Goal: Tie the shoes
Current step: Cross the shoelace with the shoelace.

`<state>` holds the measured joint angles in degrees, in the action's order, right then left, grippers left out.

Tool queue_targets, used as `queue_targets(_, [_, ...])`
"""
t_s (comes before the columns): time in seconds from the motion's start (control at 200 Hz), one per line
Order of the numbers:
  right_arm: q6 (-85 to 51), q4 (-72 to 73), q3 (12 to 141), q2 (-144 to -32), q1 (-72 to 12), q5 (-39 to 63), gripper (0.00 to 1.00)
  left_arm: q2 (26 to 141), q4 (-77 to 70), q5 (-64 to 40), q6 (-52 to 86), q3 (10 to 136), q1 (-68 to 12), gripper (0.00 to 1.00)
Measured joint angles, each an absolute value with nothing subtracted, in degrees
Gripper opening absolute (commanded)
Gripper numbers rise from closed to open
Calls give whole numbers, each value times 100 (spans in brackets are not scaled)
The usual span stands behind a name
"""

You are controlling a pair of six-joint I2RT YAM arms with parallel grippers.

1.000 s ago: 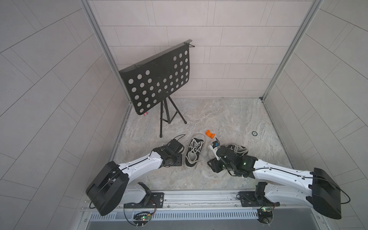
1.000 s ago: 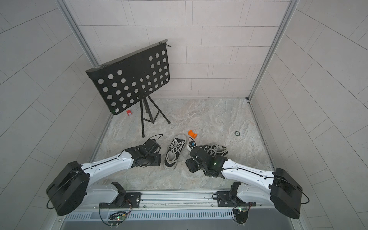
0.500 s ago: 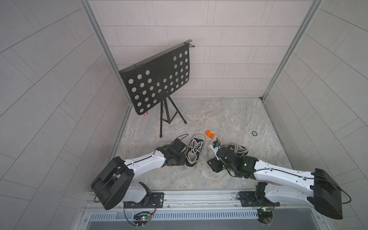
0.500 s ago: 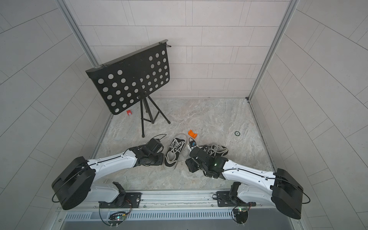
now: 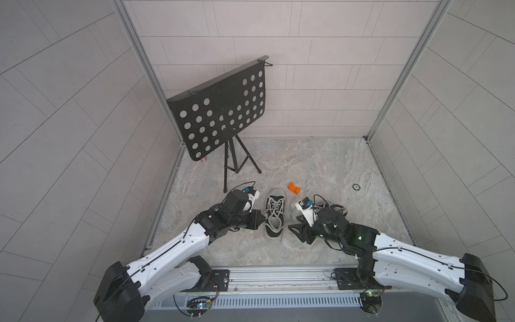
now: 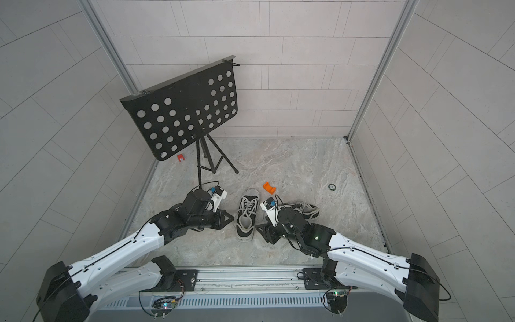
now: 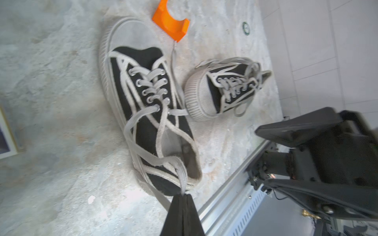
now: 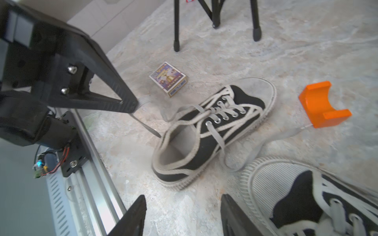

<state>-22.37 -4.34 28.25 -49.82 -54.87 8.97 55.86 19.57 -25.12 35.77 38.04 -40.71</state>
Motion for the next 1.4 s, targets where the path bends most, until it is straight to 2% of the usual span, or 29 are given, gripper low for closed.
queue_targets(0.29, [-1841,1149,2471,-5551,-5614,1457,60,5485,1686,-2871,4152,4123,-4071,0])
queue_targets(0.765, [-1695,3153,2473,-7153,-5961,1363,57,5494,1186,-2965,4976,4134,-4069,0])
queue_targets(0.87, [-1743,3575,2477,-7400,-6001,1258,47,5489,1017,-2980,5157,4115,-4069,0])
queue_targets(1.035, [-1887,3968,2526,-7760,-6007,1100,0,5457,913,-2980,5295,4112,-4069,0])
queue_targets(1.141, [-2003,3868,2526,-7662,-6012,849,0,5310,1044,-2762,5262,4104,-4060,0])
queue_targets(1.186, [-2018,3662,2523,-7478,-6012,679,0,5190,1118,-2582,5199,4075,-4051,9])
queue_targets(1.316, [-2010,2484,2585,-6490,-5999,-8,0,4827,1236,-2038,4904,3852,-3986,66])
queue_targets(1.351, [-1979,2091,2650,-6193,-5972,-193,0,4762,1234,-1870,4779,3767,-3964,74])
queue_targets(1.401, [-1916,1553,2775,-5811,-5896,-408,0,4713,1212,-1723,4534,3629,-3944,80])
